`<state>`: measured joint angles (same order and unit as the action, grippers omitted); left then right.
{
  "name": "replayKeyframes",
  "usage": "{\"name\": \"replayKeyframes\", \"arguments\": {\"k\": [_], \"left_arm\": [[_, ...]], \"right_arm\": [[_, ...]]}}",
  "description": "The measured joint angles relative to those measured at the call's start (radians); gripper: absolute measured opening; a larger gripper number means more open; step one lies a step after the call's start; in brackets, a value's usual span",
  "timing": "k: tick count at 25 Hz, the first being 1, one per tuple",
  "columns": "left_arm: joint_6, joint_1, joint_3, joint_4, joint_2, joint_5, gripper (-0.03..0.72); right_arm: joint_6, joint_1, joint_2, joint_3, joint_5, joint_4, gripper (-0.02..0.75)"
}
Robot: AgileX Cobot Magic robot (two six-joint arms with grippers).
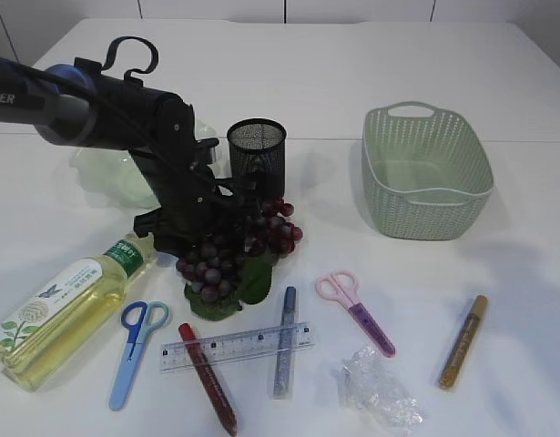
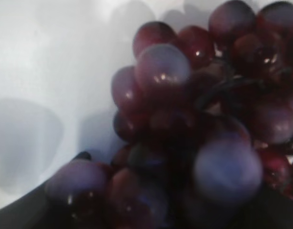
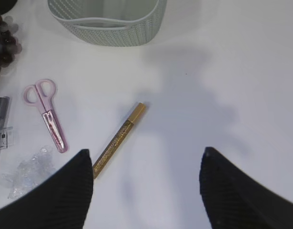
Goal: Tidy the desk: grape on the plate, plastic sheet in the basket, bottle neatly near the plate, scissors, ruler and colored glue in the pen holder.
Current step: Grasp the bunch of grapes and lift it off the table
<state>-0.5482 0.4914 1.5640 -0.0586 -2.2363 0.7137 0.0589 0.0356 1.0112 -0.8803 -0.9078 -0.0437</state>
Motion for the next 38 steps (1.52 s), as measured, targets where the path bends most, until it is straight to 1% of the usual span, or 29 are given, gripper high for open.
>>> {"name": "replayKeyframes", "arguments": {"k": [2, 4, 10, 13, 17, 22, 30, 35, 38], "left_arm": [[0.000, 0.000, 0.002, -0.009, 0.000, -0.004, 0.554], [0.000, 0.000, 0.002, -0.013, 0.000, -0.005, 0.517], [0.000, 0.000, 0.002, -0.015, -0.002, -0.001, 0.297], [0.000, 0.004, 0.006, -0.017, -0.002, 0.003, 0.236], [0.000, 0.006, 0.006, 0.002, 0.008, 0.010, 0.218], [0.000, 0.006, 0.006, 0.020, 0.039, 0.039, 0.212], [0.037, 0.011, 0.006, 0.084, 0.125, 0.089, 0.203], [0.053, 0.046, 0.006, 0.122, 0.182, 0.108, 0.200], [0.057, 0.070, 0.006, 0.170, 0.219, 0.124, 0.199]], "right_arm": [[0.000, 0.000, 0.000, 0.000, 0.000, 0.000, 0.543], [0.000, 0.000, 0.000, 0.000, 0.000, 0.000, 0.543], [0.000, 0.000, 0.000, 0.000, 0.000, 0.000, 0.543], [0.000, 0.000, 0.000, 0.000, 0.000, 0.000, 0.543], [0.000, 0.000, 0.000, 0.000, 0.000, 0.000, 0.543], [0.000, 0.000, 0.000, 0.000, 0.000, 0.000, 0.543], [0.000, 0.000, 0.000, 0.000, 0.000, 0.000, 0.543], [0.000, 0.000, 0.000, 0.000, 0.000, 0.000, 0.543], [0.000, 0.000, 0.000, 0.000, 0.000, 0.000, 0.543]]}}
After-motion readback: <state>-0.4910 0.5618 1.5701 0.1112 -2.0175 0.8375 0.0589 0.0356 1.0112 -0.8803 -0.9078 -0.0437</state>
